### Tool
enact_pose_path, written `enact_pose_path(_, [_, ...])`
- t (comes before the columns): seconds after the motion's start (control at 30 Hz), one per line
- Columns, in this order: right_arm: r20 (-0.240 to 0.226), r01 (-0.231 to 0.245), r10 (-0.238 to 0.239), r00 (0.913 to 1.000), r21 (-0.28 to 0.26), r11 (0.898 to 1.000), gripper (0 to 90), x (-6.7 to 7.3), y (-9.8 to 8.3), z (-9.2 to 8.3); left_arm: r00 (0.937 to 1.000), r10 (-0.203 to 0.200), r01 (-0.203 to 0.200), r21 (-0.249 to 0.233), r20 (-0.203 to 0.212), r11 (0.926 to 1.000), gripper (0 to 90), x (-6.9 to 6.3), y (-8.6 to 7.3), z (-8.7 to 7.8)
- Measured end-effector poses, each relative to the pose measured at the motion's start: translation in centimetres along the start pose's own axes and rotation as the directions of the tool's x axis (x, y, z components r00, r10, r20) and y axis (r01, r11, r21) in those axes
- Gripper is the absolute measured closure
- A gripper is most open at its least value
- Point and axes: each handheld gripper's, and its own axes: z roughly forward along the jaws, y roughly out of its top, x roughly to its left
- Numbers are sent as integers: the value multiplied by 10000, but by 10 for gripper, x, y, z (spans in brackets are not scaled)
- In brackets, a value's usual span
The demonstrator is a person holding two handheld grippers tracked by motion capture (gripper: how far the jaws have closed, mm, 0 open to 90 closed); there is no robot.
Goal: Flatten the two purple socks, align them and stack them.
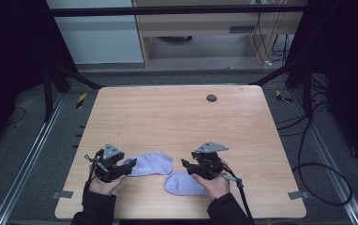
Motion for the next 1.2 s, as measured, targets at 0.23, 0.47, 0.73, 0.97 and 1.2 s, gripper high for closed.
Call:
enact_pose_path(0.23, [110, 80, -83, 9999, 342, 9994, 533, 11, 7, 33, 9990, -230, 242, 332, -385, 9992, 442, 16, -10, 6])
enact_pose_path(0.47, [233, 77, -95, 9997, 732, 9973, 564, 16, 10, 55, 9986, -278, 306, 622, -452, 9976, 495, 20, -12, 12])
enact_pose_path(0.73, [401, 177, -234, 9989, 1386, 9902, 608, 21, 7, 83, 9985, -312, 359, 1062, -457, 9937, 589, 21, -15, 18])
enact_pose_path(0.97, [509, 409, -501, 9974, 1679, 9850, 654, 26, 2, 96, 9989, -266, 322, 1503, -390, 9881, 725, 18, -15, 22])
enact_pose_path(1.2, [639, 645, -772, 9950, 1804, 9815, 825, 31, 2, 96, 9988, -362, 417, 1791, -338, 9829, 850, 16, -14, 24])
